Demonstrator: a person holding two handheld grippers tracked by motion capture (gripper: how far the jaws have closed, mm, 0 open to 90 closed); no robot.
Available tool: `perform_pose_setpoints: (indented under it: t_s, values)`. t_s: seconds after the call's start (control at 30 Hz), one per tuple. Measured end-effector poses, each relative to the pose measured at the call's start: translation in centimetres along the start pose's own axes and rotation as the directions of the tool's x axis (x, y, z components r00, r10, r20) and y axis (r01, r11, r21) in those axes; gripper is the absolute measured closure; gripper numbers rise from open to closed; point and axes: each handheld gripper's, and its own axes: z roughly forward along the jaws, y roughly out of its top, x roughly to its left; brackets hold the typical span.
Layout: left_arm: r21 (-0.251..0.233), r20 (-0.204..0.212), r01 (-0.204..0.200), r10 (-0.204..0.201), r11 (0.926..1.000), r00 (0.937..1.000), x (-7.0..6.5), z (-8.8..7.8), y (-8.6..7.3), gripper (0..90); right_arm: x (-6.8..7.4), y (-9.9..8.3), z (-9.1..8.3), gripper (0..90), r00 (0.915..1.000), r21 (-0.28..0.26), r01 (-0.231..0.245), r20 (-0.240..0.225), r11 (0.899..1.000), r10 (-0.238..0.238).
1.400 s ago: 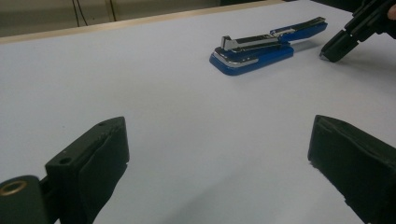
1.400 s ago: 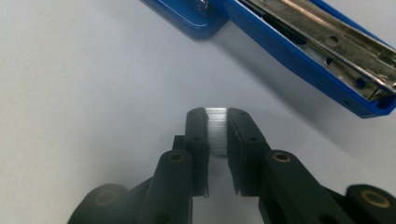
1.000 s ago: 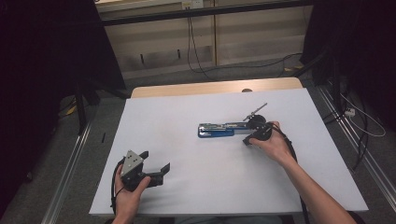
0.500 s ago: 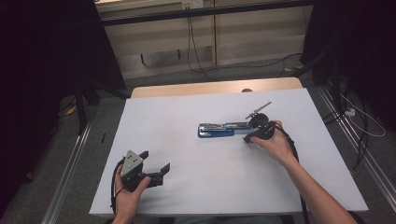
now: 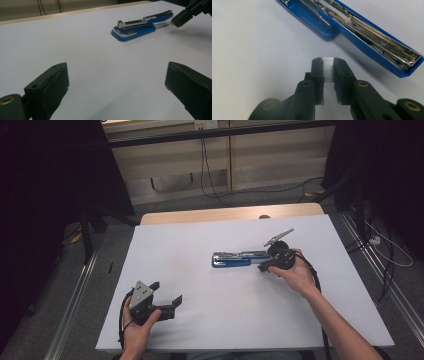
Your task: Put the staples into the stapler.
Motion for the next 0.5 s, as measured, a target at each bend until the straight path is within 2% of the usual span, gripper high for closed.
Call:
perform_pose_setpoints:
  t_s: [0.2,0.33,0.5]
  values:
    - [0.0,0.002,-0.001,0.001,1.0,1.0,0.0,0.01,0.01,5.3,-0.04,0.02,-0.25,79.1,1.0,-0.026,-0.004,-0.008,1.0,0.004]
    - [0.0,0.003,-0.002,0.002,1.0,1.0,0.02,0.03,0.01,5.3,-0.01,0.11,-0.49,79.1,1.0,-0.062,-0.003,-0.01,0.998,0.003]
    - [-0.002,0.006,-0.007,0.007,1.0,1.0,0.0,0.06,0.07,5.3,0.0,0.22,-0.8,79.1,0.9997,-0.097,0.016,-0.015,0.995,-0.017]
